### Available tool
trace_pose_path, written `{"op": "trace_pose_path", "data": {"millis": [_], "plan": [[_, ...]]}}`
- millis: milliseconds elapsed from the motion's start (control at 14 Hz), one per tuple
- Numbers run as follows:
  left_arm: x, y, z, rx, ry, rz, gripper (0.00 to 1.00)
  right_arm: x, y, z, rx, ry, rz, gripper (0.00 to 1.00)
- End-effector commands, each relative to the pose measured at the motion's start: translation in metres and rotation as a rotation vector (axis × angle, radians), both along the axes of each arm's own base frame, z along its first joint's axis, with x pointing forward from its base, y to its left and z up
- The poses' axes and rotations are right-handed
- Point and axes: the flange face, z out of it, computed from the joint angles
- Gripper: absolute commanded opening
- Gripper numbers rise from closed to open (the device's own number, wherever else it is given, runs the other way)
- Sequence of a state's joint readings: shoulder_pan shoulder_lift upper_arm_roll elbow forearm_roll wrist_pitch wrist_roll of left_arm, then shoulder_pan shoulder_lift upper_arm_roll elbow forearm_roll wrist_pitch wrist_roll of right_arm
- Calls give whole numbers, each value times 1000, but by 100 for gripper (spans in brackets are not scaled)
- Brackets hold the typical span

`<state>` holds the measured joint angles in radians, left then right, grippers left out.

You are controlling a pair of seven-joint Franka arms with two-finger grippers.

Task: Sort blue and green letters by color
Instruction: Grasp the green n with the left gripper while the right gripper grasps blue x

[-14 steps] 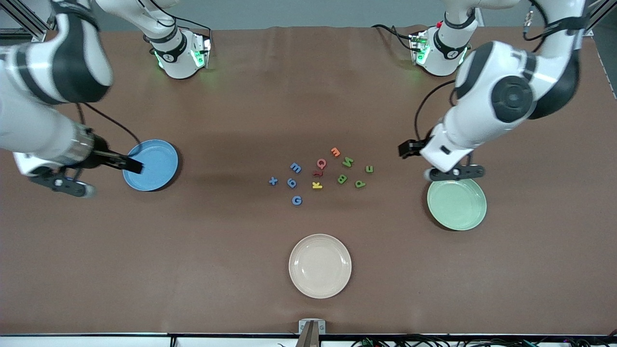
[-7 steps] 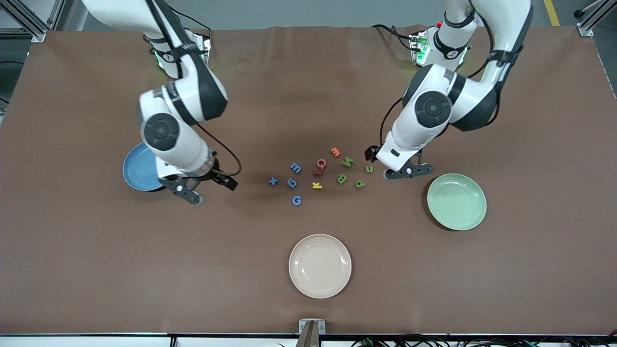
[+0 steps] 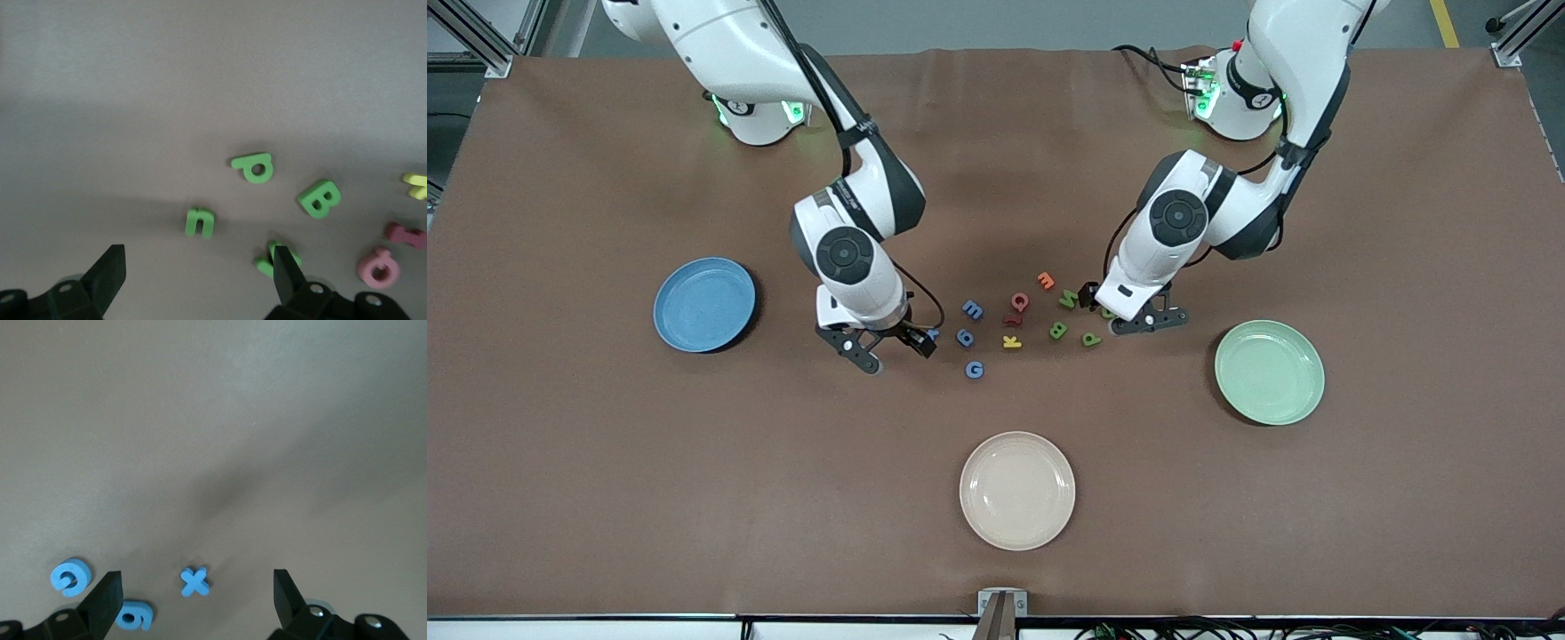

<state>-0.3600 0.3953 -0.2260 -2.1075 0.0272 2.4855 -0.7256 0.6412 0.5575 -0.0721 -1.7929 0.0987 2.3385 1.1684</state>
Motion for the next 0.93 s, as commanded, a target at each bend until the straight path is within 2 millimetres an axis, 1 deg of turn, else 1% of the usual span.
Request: {"op": "trace_pose_path", "data": {"millis": [0,143,214,285,356,499,570,713,855], "plan": [[-2,-4,-26,-12,-35,-13,96,-5,5,-25,4,-2,-10,99],[-5,-3,-33,-8,-26,-13,95,-13,14,-42,-3,5,8,99],[-8,-1,-36,-4,-19,-14,91,-16,17,-50,-7,8,14,99],[-10,0,-39,-1,-12,-14,90,-20,21,-53,-10,9,33,99],[-12,0,-41,2,-9,-16,86,-25,26,-57,-14,14,52,99],[-15,1,-49,8,6,-17,77,-29,31,-58,-17,19,70,99],[-16,0,-50,8,7,-20,75,-33,34,-59,-18,22,101,96],[-21,-4,-53,12,14,-28,67,-39,32,-65,-22,30,181,88],[-21,-4,-55,12,15,-28,59,-40,31,-66,-23,33,195,82]]}}
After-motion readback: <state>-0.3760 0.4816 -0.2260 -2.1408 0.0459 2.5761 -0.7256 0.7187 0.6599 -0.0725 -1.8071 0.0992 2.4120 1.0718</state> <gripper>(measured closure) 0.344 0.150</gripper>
